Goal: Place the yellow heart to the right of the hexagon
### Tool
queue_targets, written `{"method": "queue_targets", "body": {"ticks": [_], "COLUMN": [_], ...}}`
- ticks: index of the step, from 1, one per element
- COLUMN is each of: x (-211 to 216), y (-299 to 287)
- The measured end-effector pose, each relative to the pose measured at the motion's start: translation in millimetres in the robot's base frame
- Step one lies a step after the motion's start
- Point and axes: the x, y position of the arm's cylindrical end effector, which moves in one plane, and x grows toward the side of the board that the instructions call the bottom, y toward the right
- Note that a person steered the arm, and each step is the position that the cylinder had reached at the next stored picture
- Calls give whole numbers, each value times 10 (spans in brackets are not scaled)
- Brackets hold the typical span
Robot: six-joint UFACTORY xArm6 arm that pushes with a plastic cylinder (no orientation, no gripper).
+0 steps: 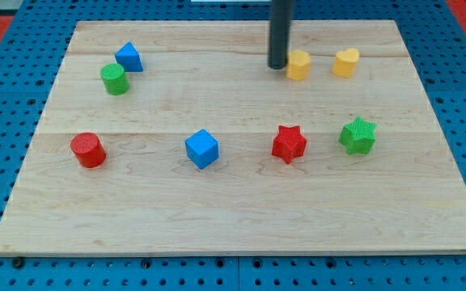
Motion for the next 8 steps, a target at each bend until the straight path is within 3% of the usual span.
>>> {"method": "queue_targets", "body": {"ticks": [1,3,4,6,7,8], "x": [0,-447,-395,-228,-671,-743], "y": [609,844,1416,1595,1490,976]}}
